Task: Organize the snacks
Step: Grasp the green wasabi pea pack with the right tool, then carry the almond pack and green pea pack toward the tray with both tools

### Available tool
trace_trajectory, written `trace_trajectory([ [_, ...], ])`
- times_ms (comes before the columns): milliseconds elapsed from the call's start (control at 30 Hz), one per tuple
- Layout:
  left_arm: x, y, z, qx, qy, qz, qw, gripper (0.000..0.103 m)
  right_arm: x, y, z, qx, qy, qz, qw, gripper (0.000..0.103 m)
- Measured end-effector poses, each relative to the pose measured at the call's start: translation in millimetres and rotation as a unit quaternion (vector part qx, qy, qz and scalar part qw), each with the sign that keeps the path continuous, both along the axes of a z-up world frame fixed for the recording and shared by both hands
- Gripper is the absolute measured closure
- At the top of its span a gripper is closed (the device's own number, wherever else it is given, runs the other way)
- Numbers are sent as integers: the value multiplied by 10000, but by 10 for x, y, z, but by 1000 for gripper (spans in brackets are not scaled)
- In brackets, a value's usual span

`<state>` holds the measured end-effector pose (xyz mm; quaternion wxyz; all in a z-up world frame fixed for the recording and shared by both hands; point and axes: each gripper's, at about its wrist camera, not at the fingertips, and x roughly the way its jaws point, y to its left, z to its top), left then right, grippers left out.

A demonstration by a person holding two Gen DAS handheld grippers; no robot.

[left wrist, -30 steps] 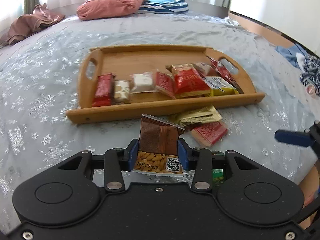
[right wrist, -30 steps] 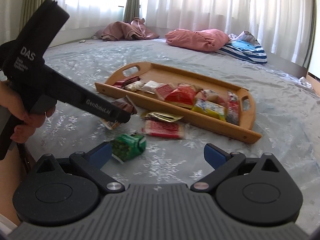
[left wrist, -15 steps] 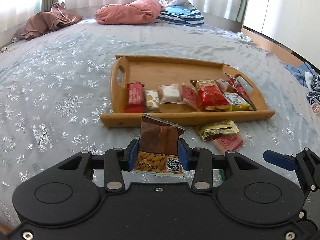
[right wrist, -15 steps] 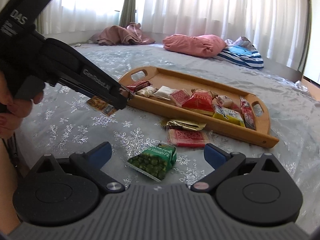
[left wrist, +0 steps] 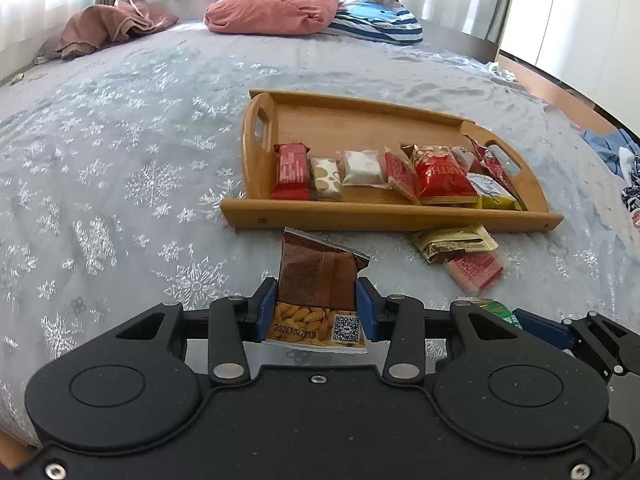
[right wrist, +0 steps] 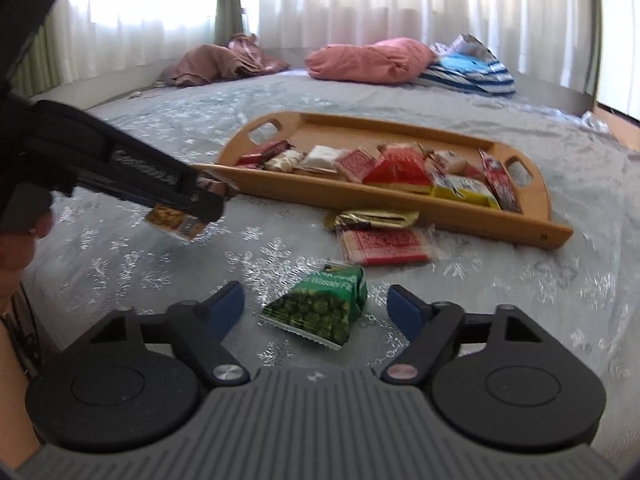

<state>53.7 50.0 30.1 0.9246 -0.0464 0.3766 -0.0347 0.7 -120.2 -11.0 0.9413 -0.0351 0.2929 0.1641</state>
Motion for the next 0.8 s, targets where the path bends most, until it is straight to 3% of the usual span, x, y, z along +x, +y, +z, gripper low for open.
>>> trace_trajectory([
  [100, -11, 25, -24, -48, 36, 44, 10000, 63, 3, 0, -4, 71, 43, -181, 9998, 29],
  [200, -24, 31, -49, -63, 62, 70, 9999, 63, 2, 20, 2, 37, 47, -263, 9996, 46],
  [800, 3, 9, 59, -9, -86, 130, 9999, 63, -14, -53, 225, 111, -93, -294, 9995, 55],
])
